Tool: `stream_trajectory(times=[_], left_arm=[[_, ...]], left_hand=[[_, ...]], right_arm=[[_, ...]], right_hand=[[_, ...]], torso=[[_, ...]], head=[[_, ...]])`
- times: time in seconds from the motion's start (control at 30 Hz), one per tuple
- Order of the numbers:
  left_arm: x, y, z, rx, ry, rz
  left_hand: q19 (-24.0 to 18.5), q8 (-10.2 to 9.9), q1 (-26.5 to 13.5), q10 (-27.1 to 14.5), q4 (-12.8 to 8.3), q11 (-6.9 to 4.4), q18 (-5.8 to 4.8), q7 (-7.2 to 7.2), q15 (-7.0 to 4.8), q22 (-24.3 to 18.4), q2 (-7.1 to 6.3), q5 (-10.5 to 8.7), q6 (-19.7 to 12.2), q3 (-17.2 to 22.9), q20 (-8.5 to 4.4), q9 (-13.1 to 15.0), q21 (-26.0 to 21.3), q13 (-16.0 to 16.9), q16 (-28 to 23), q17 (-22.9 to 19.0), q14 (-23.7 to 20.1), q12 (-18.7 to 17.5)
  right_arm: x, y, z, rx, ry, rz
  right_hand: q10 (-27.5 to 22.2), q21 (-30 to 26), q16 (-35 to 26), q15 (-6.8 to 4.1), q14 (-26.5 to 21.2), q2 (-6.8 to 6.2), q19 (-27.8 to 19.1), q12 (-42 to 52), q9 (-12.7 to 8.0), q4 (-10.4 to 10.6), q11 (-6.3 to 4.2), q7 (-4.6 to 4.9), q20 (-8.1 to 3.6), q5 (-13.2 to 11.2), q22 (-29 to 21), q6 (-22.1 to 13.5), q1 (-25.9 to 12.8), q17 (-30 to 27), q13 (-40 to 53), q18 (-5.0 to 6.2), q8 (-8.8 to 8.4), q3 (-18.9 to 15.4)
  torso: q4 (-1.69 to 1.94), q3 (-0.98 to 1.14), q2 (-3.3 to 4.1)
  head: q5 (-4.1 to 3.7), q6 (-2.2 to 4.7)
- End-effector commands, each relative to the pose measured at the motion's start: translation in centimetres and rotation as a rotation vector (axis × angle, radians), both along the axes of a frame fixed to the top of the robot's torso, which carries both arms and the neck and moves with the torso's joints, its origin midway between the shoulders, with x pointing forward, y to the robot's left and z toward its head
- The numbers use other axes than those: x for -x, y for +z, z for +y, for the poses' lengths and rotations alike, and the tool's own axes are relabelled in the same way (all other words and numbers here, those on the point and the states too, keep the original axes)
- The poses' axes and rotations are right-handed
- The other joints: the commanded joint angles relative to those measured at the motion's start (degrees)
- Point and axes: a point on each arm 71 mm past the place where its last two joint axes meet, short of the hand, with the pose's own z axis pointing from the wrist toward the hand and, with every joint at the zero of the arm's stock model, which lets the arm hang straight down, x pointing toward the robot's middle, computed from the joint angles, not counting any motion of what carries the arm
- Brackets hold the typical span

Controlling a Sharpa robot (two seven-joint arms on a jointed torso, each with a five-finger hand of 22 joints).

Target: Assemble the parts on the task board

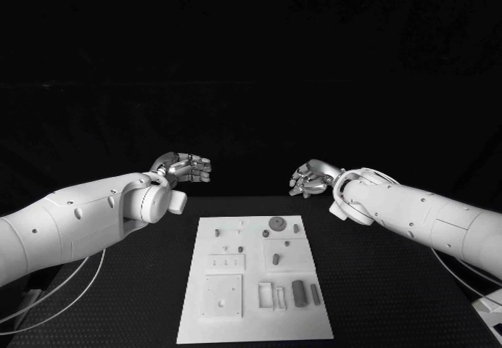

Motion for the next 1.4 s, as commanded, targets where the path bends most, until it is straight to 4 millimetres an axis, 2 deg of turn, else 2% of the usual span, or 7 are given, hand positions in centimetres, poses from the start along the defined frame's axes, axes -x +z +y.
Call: stream_trajectory(times=[0.03,0.1,0.2,0.6,0.9,1.3,1.4], left_arm=[[1.0,0.3,-0.9,0.006,-0.06,-0.022],[1.6,0.6,-1.2,0.014,-0.075,-0.026],[2.2,1.0,-1.3,0.022,-0.09,-0.029],[3.4,2.2,-1.5,0.037,-0.115,-0.043],[3.6,2.3,-2.0,0.043,-0.13,-0.044],[3.3,2.2,-2.3,0.043,-0.129,-0.04],[3.2,2.2,-2.3,0.043,-0.128,-0.039]], left_hand=[[0.18,-0.47,-0.84,0.27,-0.36,0.12,-0.16,0.15,0.11,0.1,-1.11,-0.22,0.4,-0.29,-0.24,-0.15,-0.13,0.06,-0.64,0.32,0.23,-0.59],[0.05,-0.68,-1.26,0.17,-0.36,0.21,-0.22,0.22,0.21,0.13,-1.46,-0.23,0.34,-0.4,-0.21,-0.25,-0.26,0.03,-0.97,0.46,0.03,-0.89],[-0.09,-0.96,-1.61,-0.06,-0.36,0.36,-0.25,0.32,0.3,0.17,-1.87,-0.24,0.17,-0.45,-0.15,-0.37,-0.41,-0.03,-1.35,0.64,-0.13,-1.3],[-0.85,-2.3,-2.98,-1.29,0.57,1.33,-0.08,1.26,0.95,0.42,-3.44,-0.24,-1.06,-0.54,0.42,-0.82,-1.1,-0.37,-3.19,1.44,-0.92,-3.27],[-1.27,-2.63,-3.36,-1.7,1.04,1.6,-0.01,1.39,1.22,0.52,-3.63,-0.25,-1.39,-0.55,0.69,-0.87,-1.42,-0.46,-3.95,1.74,-1.3,-3.93],[-1.47,-2.84,-3.83,-1.89,1.52,1.74,0.07,1.52,1.37,0.63,-3.68,-0.25,-1.6,-0.69,0.85,-0.88,-1.62,-0.49,-4.46,2.03,-1.46,-4.36],[-1.5,-2.88,-3.87,-1.94,1.57,1.76,0.09,1.52,1.39,0.65,-3.7,-0.25,-1.65,-0.7,0.87,-0.88,-1.65,-0.5,-4.56,2.07,-1.51,-4.44]], right_arm=[[0.3,-0.3,0.8,0.162,0.078,-0.052],[0.5,-0.4,0.9,0.188,0.091,-0.066],[0.6,-0.4,1.3,0.216,0.107,-0.086],[1.2,-1.4,3.3,0.348,0.16,-0.168],[1.9,-2.9,4.7,0.43,0.213,-0.167],[2.2,-3.6,5.6,0.476,0.232,-0.176],[2.4,-3.7,5.6,0.482,0.236,-0.177]], right_hand=[[0.49,2.81,3.25,-0.82,3.89,-0.24,4.24,-0.8,-0.56,-0.04,-0.46,-0.02,-2.11,-0.15,1.52,0.65,0.85,2.07,-0.2,0.99,-0.73,-0.86],[0.64,6.13,7.26,-0.99,6.85,-0.43,7.69,-1.59,-1.02,0.08,-0.63,0.05,-3.98,-0.15,1.49,0.9,1.23,4.59,-0.41,0.99,-1.28,-1.68],[0.53,9.99,11.65,-1.06,8.02,-0.56,9.49,-2.85,-1.66,-0.12,-0.48,0.21,-5.54,-0.09,1.63,0.82,1.6,7.61,-0.83,0.99,-2.18,-2.38],[-2.11,16.48,17.03,0.41,7.49,-1.11,8.8,-7.12,-3.31,0.01,0.9,0.46,-6.65,-0.17,1.55,-0.89,1.76,11.18,-2.91,0.99,-4.56,-2.53],[-1.97,19.03,19.18,0.69,7.27,-1.25,8.59,-8.25,-4.1,0.02,1.23,0.94,-7.11,-0.17,1.46,-1.05,1.76,12.17,-3.84,0.99,-5.16,-2.15],[-1.78,20.16,20.06,0.75,6.99,-1.66,8.23,-8.75,-4.45,0.05,1.28,0.97,-7.24,-0.16,1.38,-0.97,1.34,12.41,-4.32,0.99,-5.31,-2.12],[-1.78,20.24,20.12,0.74,6.97,-1.72,8.19,-8.8,-4.48,0.05,1.27,0.97,-7.25,-0.17,1.37,-0.97,1.31,12.42,-4.37,0.99,-5.32,-2.1]], torso=[[0.8,-0.25,1.5],[1.07,-0.32,1.97],[1.6,-0.47,2.61],[3.41,-1.17,5.4],[4.07,-1.63,7.11],[4.39,-2.36,8.45],[4.4,-2.43,8.65]], head=[[-0.38,0.28],[-0.58,0.33],[-0.85,0.39],[-2.21,0.57],[-2.59,0.47],[-2.88,0.59],[-2.76,0.53]])
